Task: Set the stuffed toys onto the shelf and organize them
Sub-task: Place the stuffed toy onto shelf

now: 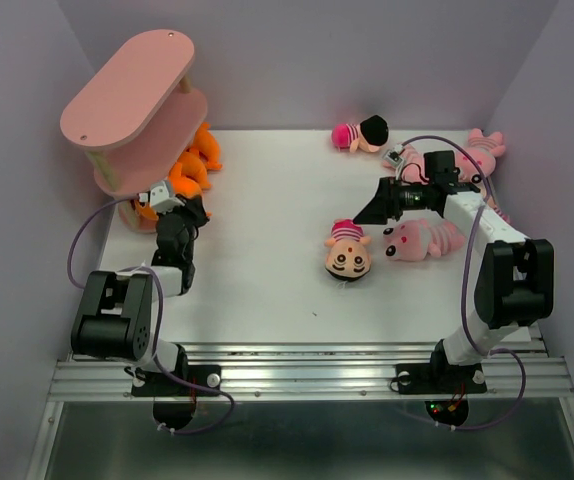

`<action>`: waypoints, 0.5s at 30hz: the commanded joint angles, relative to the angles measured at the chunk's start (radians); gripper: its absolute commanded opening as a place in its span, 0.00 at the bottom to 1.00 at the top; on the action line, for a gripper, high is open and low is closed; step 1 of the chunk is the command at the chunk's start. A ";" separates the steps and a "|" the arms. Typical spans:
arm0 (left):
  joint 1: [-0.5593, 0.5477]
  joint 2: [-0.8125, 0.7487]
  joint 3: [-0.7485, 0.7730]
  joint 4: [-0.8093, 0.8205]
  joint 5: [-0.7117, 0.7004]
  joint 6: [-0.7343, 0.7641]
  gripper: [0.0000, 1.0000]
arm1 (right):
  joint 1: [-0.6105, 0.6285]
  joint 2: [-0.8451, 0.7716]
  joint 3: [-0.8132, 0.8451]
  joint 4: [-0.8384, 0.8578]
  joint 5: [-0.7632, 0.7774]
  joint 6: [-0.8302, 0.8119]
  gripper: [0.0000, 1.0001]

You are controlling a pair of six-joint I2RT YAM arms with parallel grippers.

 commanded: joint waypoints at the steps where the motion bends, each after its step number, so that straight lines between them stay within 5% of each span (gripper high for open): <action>1: 0.029 0.015 0.069 -0.018 0.027 -0.030 0.00 | -0.019 -0.028 -0.005 0.042 -0.041 -0.001 1.00; 15: 0.092 0.078 0.118 -0.122 0.051 -0.125 0.00 | -0.029 -0.028 -0.007 0.040 -0.055 0.004 1.00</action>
